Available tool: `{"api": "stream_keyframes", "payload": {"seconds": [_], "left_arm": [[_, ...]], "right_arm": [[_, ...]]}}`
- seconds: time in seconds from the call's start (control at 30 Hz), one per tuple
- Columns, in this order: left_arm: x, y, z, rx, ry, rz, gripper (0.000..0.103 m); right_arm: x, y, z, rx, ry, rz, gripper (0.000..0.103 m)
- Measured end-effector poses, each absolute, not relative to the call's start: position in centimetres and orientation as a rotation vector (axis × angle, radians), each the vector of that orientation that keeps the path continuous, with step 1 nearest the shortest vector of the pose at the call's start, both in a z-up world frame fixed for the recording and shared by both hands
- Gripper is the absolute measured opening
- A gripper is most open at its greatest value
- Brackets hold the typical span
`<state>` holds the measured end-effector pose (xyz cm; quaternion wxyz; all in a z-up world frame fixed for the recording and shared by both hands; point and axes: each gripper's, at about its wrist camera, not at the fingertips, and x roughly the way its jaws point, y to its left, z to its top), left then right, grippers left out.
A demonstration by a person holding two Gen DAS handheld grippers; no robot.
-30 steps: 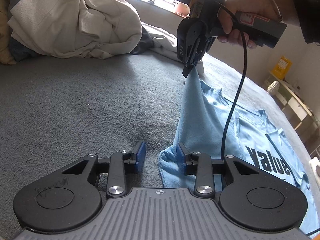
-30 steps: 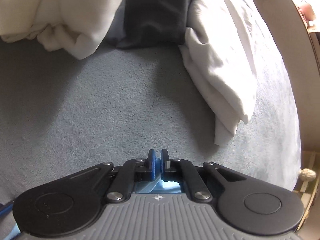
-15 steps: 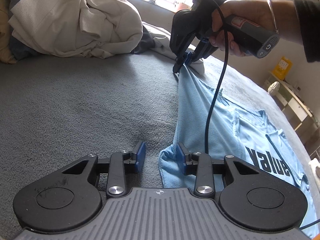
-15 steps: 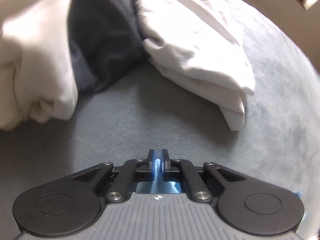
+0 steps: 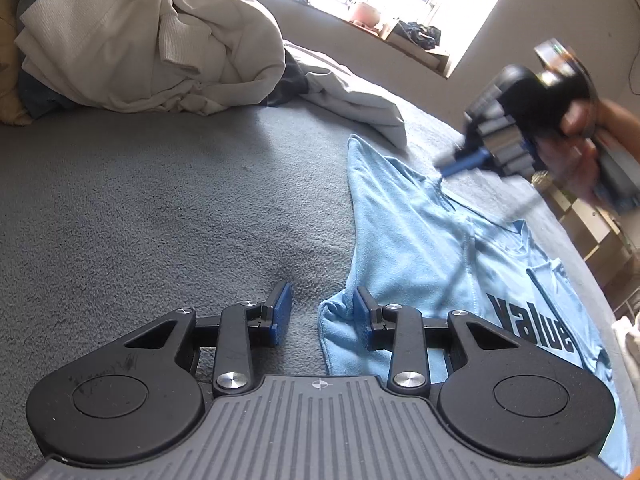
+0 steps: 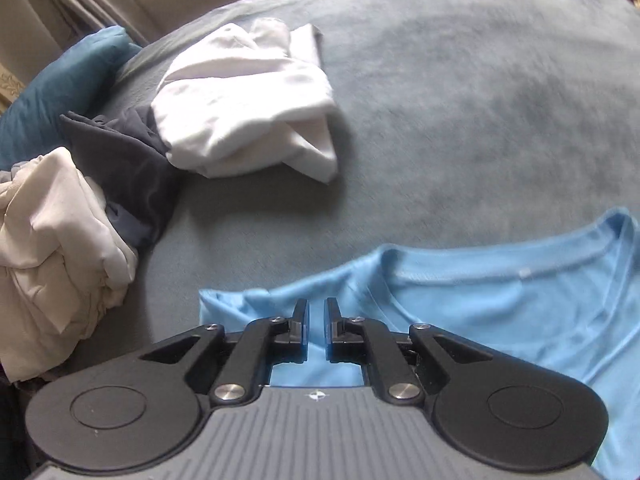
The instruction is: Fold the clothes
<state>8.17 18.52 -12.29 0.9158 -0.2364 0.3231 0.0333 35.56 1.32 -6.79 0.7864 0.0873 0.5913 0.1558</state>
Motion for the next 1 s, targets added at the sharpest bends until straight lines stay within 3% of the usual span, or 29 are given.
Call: {"api": "stream_keyframes", "payload": {"seconds": [0.17,0.23,0.3,0.47,0.73,1.0], "left_arm": [[8.1,18.1,-12.0,-0.455,0.679,0.074,0.034],[8.0,17.8,-12.0,-0.430,0.687,0.077,0.034],[7.9,17.5,-11.9,-0.403,0.695,0.080,0.034],[7.7,17.3,-11.4,-0.345,0.728,0.087,0.034],[6.7,17.8,-9.6,-0.281,0.768,0.109,0.036],[9.1,17.4,-8.4,-0.221,0.766,0.150,0.043]], "right_arm": [[32.7,-3.1,-9.7,0.307,1.314,0.293,0.008],[32.4,-4.1,-10.5,0.367,1.315,0.299,0.016],[32.0,-4.7,-11.2,0.411,1.293,0.313,0.017],[30.8,-4.6,-11.3,0.265,1.165,0.294,0.014],[28.0,-10.7,-9.5,0.335,1.007,0.247,0.016],[17.8,-18.0,-2.7,0.292,0.883,0.427,0.017]]}}
